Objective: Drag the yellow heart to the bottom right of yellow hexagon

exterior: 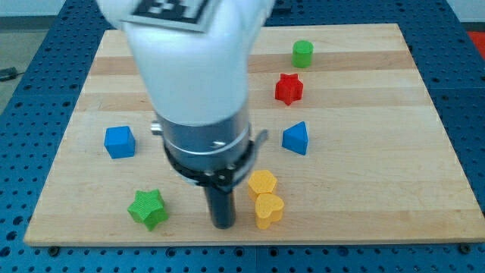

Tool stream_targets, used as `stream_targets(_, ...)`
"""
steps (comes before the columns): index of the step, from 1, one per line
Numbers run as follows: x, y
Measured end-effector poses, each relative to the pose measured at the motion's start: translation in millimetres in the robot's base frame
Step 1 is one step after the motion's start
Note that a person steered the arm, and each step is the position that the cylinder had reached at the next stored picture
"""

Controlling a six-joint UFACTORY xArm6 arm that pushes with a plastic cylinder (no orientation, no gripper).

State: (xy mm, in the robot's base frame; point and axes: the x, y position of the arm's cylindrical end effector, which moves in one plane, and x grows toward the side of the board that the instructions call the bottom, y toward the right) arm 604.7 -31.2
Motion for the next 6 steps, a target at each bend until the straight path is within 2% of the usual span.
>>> stream_targets(4,14.2,42.8)
stream_targets(6,13.8,126.7)
